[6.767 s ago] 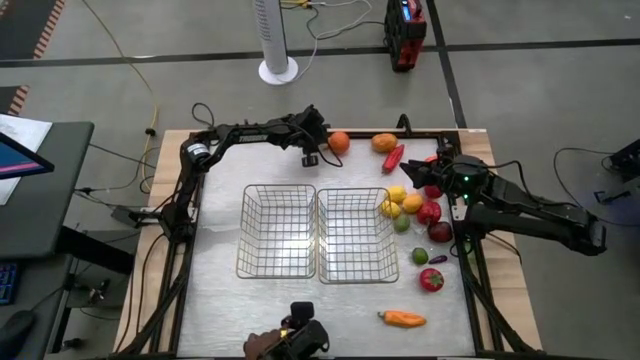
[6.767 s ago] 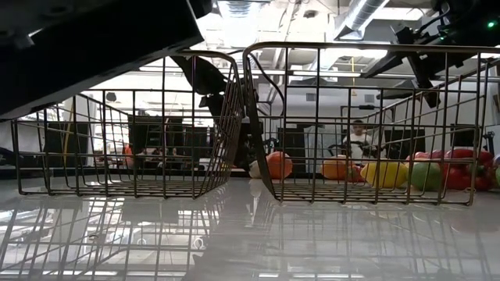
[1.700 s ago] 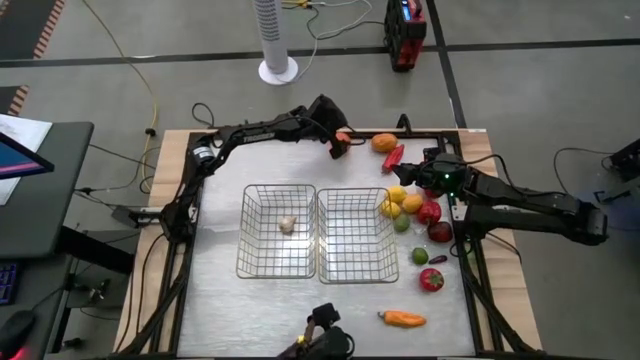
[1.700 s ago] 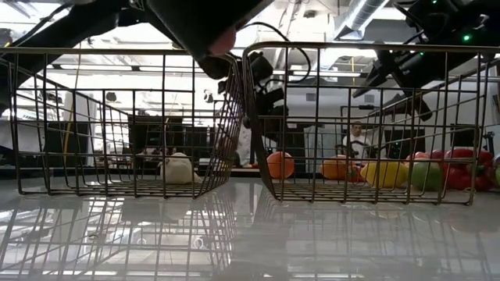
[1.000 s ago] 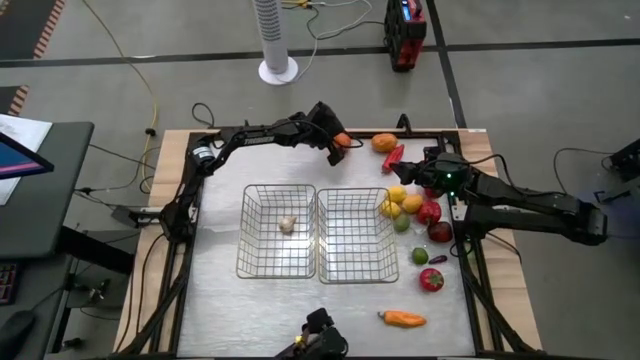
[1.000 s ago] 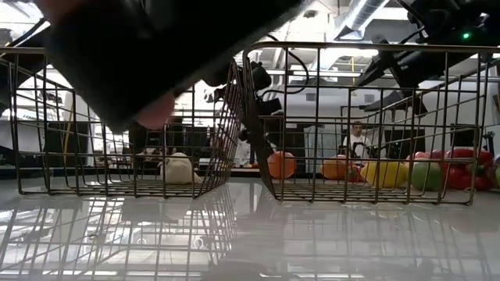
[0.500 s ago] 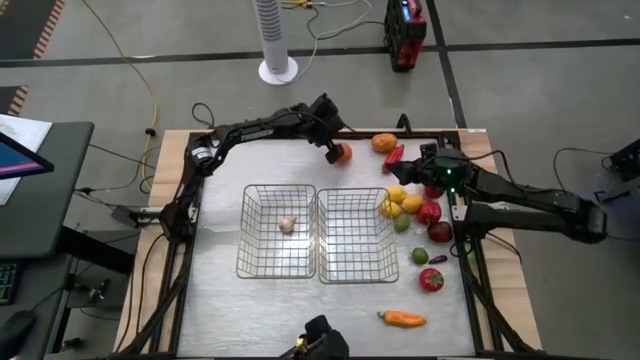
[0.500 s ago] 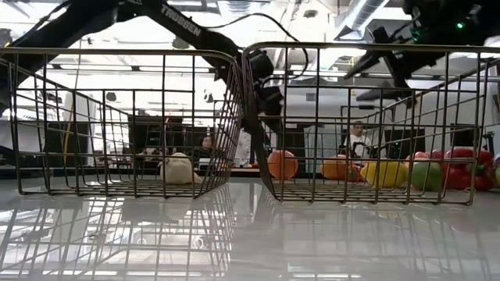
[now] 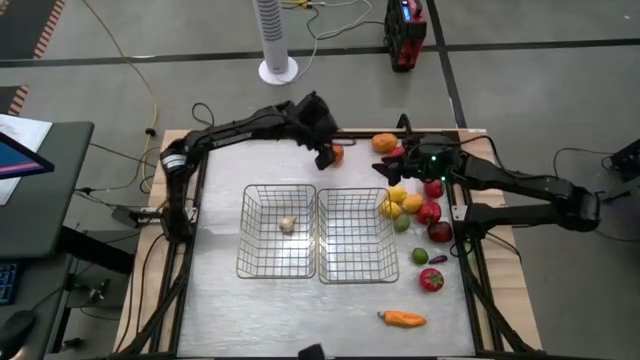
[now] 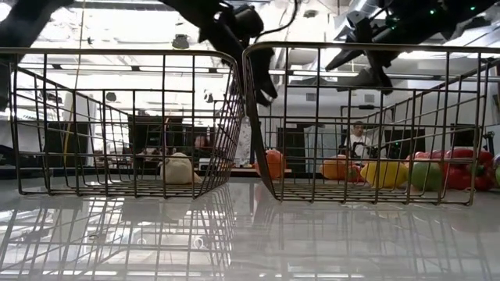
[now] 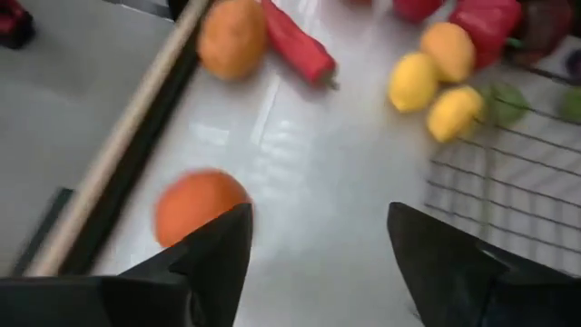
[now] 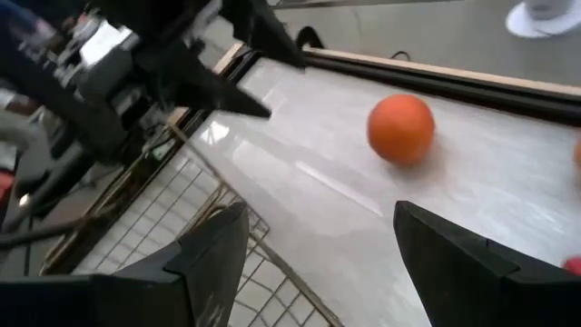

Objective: Sort produce into baskets
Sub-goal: Put the orange into the right wire basket

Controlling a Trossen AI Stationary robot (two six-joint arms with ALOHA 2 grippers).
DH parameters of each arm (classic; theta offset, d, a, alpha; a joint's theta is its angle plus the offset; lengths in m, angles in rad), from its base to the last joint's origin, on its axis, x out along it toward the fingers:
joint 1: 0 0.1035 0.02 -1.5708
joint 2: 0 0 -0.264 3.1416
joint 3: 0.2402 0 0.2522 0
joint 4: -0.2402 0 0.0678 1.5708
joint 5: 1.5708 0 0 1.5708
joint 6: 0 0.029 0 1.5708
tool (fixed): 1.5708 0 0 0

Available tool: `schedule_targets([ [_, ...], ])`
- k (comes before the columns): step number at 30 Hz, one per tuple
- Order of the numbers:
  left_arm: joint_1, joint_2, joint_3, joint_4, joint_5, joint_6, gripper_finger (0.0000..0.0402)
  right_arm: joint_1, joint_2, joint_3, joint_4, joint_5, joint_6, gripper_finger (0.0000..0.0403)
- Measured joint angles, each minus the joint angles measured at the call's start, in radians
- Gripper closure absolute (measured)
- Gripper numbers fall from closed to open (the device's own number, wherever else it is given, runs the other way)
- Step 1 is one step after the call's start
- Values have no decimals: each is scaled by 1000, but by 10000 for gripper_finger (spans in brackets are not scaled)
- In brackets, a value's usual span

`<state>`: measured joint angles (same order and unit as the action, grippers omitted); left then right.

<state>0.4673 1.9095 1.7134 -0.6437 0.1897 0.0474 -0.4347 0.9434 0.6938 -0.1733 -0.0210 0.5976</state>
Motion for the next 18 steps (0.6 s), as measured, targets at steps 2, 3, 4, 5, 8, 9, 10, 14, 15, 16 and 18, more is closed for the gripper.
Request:
schedule_targets([
  [2, -23, -81, -146, 102, -2, -53, 171, 0, 6, 17, -5, -15, -20, 101],
  [3, -35, -129, -224, 155, -14, -87, 177, 0, 6, 27, -10, -18, -25, 101],
  [4, -47, -180, -299, 216, -31, -117, 181, 0, 6, 36, -12, -19, -28, 101],
  [5, -57, -231, -365, 270, -49, -145, 186, 0, 6, 44, -17, -21, -31, 101],
  [8, -84, -382, -524, 357, -135, -211, 197, -1, 23, 78, -54, -26, -58, 101],
  [9, -91, -431, -568, 371, -166, -227, 200, -1, 34, 96, -74, -26, -79, 101],
  [10, -95, -475, -605, 374, -182, -238, 203, -2, 52, 116, -89, -26, -100, 101],
  [14, -94, -645, -729, 385, -212, -269, 215, -13, 148, 189, -103, -26, -172, 101],
  [15, -92, -682, -760, 390, -210, -275, 218, -17, 176, 207, -101, -25, -182, 101],
  [16, -89, -716, -789, 398, -195, -280, 221, -21, 207, 226, -98, -24, -185, 101],
  [18, -89, -787, -850, 439, -149, -308, 228, -29, 262, 264, -91, -8, -179, 101],
])
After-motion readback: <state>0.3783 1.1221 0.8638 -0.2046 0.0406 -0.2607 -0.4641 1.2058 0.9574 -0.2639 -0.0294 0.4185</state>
